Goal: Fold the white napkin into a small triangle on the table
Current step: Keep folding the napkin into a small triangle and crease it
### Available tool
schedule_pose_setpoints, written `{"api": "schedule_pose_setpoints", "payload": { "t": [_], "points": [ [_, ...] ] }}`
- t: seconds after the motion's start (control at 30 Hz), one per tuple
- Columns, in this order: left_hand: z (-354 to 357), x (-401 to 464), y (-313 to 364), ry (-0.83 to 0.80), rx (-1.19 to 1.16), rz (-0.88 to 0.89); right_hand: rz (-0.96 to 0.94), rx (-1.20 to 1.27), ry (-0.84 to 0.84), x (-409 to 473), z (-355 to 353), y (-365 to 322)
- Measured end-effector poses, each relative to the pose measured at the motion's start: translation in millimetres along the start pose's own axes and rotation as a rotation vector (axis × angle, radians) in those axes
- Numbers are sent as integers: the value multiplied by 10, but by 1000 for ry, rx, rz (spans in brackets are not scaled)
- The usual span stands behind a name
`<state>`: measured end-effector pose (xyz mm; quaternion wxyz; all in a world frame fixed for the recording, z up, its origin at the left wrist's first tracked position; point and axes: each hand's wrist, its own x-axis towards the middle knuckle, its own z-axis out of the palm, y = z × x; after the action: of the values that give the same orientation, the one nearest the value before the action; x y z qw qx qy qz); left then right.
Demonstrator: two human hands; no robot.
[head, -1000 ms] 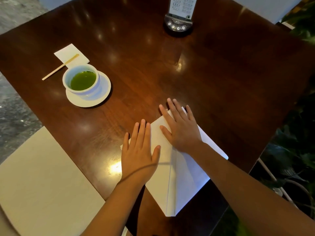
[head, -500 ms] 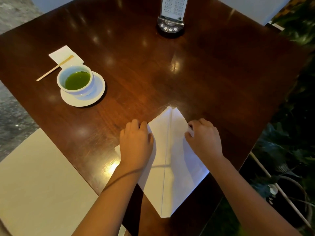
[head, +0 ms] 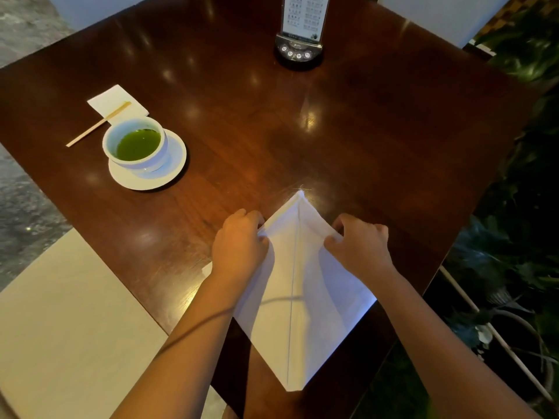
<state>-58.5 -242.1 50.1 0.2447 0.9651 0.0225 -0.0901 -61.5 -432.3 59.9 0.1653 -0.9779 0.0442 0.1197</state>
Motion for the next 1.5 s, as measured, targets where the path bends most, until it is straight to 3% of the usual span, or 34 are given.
{"api": "schedule_pose_setpoints", "payload": {
  "t": [0.2, 0.37, 0.47, 0.57, 0.7, 0.8, 0.9, 1.0, 1.07, 1.23, 1.37, 1.5],
  "points": [
    [-197, 31, -48, -149, -142, -80, 61, 251, -156, 57, -127, 37],
    [-309, 116, -76, -154, -202, -68, 12, 344, -122, 99, -278, 4],
    [-454, 163, -3, -31, -251, -25, -19, 397, -52, 142, -453, -64],
    [-756, 238, 175, 211, -300, 86, -113, 437, 139, 181, -780, -170],
    [-1224, 232, 414, 573, -296, 388, -440, 354, 553, 73, -1259, -299],
    [-1296, 33, 450, 651, -311, 517, -594, 224, 674, -122, -1330, -237],
    [-951, -235, 242, 554, -292, 567, -660, 131, 584, -347, -1017, -18],
    [-392, -531, -189, 200, -95, 604, -592, -94, 200, -632, -428, 325],
    [-141, -674, -380, 45, 6, 525, -498, -144, 27, -770, -151, 456],
    [-59, -424, 1, 158, 28, 296, -306, -14, 178, -481, 90, 133],
    [258, -83, 287, 80, 192, 287, -249, -112, 192, -20, 405, -162],
    [577, 24, 88, 29, 241, 250, -265, -240, 171, 133, 639, -118]
  ]
}}
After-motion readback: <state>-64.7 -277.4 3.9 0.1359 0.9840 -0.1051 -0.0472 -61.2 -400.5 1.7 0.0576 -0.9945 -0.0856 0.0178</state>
